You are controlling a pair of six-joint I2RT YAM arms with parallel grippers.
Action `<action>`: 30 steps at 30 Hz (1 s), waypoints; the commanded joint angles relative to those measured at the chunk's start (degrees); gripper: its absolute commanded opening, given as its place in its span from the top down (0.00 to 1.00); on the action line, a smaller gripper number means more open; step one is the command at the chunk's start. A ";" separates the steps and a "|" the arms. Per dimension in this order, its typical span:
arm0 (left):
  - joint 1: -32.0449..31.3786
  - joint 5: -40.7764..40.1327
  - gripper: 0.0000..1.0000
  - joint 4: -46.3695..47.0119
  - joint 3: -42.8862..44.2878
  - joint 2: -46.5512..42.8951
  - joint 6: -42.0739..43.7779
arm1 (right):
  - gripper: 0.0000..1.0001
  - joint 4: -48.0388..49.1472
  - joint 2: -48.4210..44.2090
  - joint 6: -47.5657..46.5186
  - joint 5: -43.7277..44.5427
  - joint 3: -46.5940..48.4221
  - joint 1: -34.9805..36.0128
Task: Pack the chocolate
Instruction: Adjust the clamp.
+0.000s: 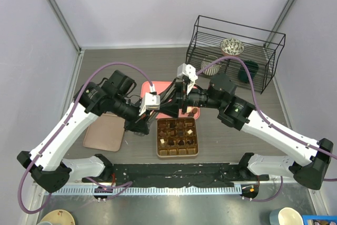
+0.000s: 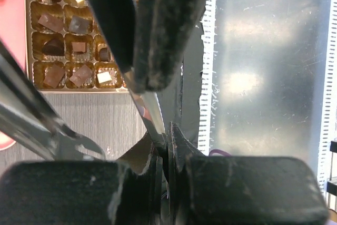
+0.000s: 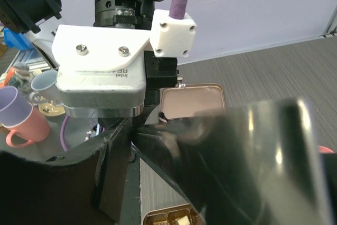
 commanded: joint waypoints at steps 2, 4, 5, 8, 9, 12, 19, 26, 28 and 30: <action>-0.73 1.63 0.92 -3.88 1.97 -2.79 1.11 | 0.91 1.31 0.58 3.14 8.67 0.06 -0.25; -0.81 -0.30 0.70 -3.44 1.97 -3.32 0.67 | 0.99 1.75 0.49 4.28 11.13 -0.64 -0.33; -0.81 -1.09 0.67 -3.26 2.06 -3.50 0.14 | 0.99 1.92 0.31 4.46 11.92 -0.73 -0.25; -0.64 -3.99 0.45 -2.39 2.32 -4.90 -0.82 | 0.99 2.01 0.14 4.73 13.51 -1.34 -0.25; -0.55 -4.70 0.29 -1.69 2.49 -5.34 -1.18 | 0.99 1.75 0.05 4.55 13.77 -1.26 -0.25; 0.15 -9.26 0.14 -0.46 3.90 -6.48 -1.88 | 0.99 0.70 -0.48 3.76 16.49 -1.00 -0.25; 4.18 -30.26 0.00 7.89 0.75 -9.91 -5.83 | 0.99 -1.59 0.13 -0.72 25.36 0.24 -0.16; 10.25 -39.15 0.00 20.61 -13.48 -16.32 -7.68 | 0.99 1.56 5.67 -4.94 38.81 -1.08 -0.16; 11.31 -40.65 0.00 22.40 -18.04 -17.91 -7.68 | 0.99 5.69 7.59 -5.47 40.40 -2.83 -0.16; 11.93 -40.04 0.00 23.02 -19.99 -17.91 -7.86 | 0.99 10.24 8.83 -5.82 41.28 -4.41 -0.16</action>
